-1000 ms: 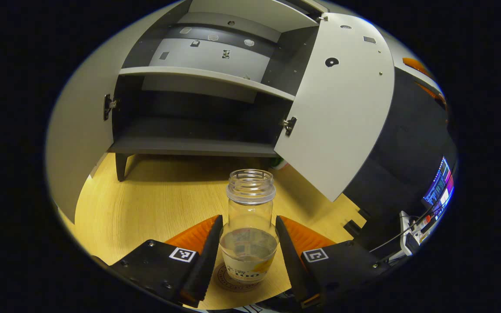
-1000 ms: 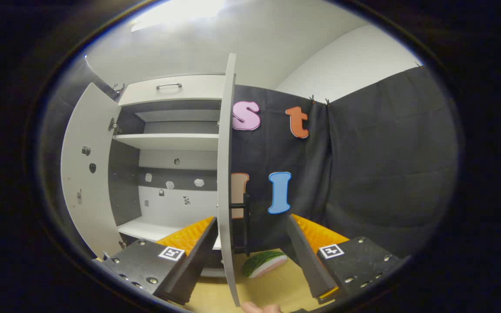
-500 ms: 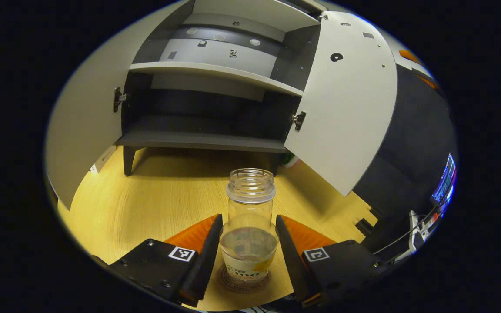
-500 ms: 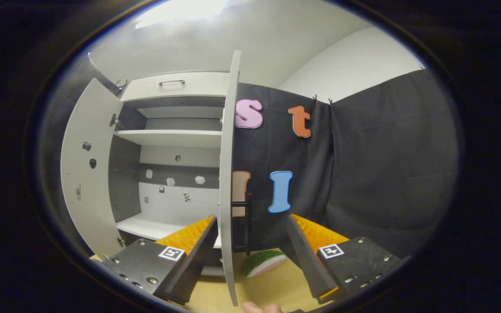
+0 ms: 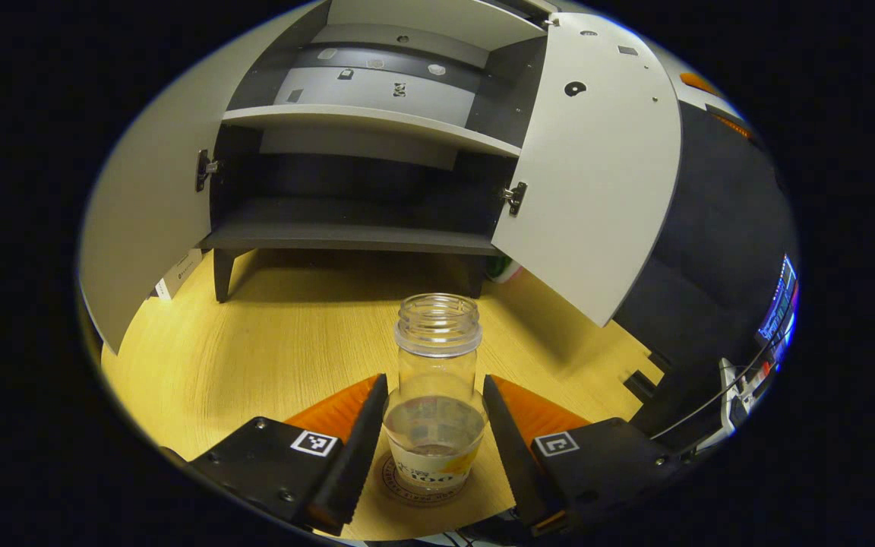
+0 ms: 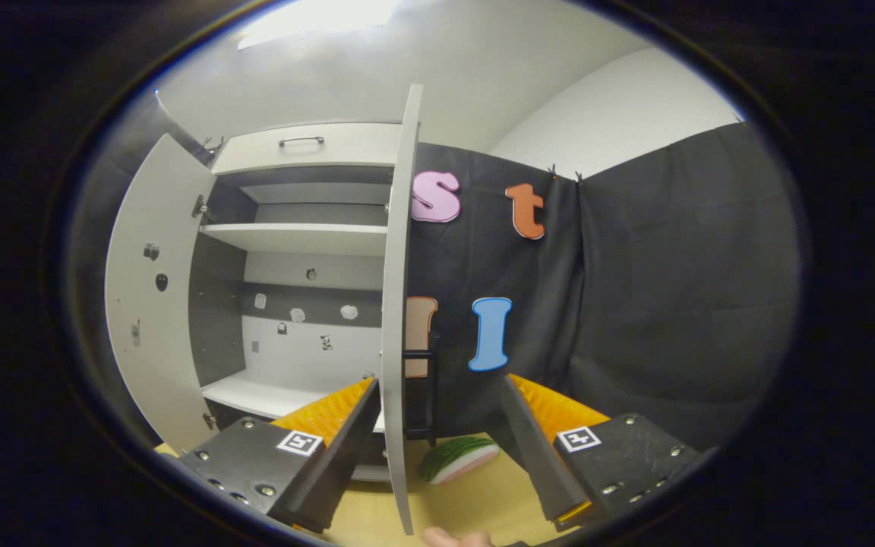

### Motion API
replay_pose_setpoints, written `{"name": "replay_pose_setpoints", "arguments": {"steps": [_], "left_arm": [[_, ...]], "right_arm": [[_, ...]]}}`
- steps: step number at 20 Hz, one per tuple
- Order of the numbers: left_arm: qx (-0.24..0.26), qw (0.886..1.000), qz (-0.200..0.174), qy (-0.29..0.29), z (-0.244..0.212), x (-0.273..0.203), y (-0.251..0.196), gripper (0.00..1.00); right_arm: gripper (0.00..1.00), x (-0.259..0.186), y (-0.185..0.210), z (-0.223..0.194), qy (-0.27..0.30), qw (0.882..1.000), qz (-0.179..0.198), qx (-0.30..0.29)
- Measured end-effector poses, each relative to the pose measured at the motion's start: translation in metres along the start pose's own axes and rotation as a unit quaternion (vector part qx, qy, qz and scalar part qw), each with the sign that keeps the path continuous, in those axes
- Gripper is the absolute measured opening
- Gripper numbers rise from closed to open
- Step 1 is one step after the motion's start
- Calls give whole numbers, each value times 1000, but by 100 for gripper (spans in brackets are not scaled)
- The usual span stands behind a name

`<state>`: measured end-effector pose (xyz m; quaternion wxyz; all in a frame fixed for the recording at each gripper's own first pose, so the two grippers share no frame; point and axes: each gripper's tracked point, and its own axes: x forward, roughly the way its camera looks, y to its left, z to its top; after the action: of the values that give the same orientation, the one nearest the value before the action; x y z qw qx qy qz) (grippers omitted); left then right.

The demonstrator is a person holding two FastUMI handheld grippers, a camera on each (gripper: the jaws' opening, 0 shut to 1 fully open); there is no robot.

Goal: Grasp the bottle in the cabinet with the left hand and place it on the coaster, then close the right door with the right hand and the left door with the left hand.

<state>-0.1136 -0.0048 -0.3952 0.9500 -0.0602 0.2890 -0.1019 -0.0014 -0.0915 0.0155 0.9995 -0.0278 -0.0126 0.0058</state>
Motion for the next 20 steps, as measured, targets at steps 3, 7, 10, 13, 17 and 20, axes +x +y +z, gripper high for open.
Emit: {"name": "replay_pose_setpoints", "arguments": {"steps": [3, 7, 10, 13, 17, 20], "left_arm": [[-12, 999, -14, 26, -10, -4, -5, 84], [3, 999, -2, 36, -15, -13, -2, 83], [14, 999, -7, 36, -12, -17, -5, 83], [13, 999, -15, 38, -8, -21, -9, 83], [8, 999, -31, 28, 10, -25, -19, 83], [12, 999, -38, 16, 23, -26, -23, 83]], "right_arm": [[95, 2, 0, -4, 3, 1000, 1, 2], [96, 4, 0, -7, 4, 1000, 0, 4], [95, 7, 0, -12, 7, 1000, -1, 10], [95, 8, 1, -14, 11, 1000, 0, 20], [95, 10, -3, -16, 11, 1000, -3, 16], [95, 10, -7, -17, 10, 1000, -7, 20]]}}
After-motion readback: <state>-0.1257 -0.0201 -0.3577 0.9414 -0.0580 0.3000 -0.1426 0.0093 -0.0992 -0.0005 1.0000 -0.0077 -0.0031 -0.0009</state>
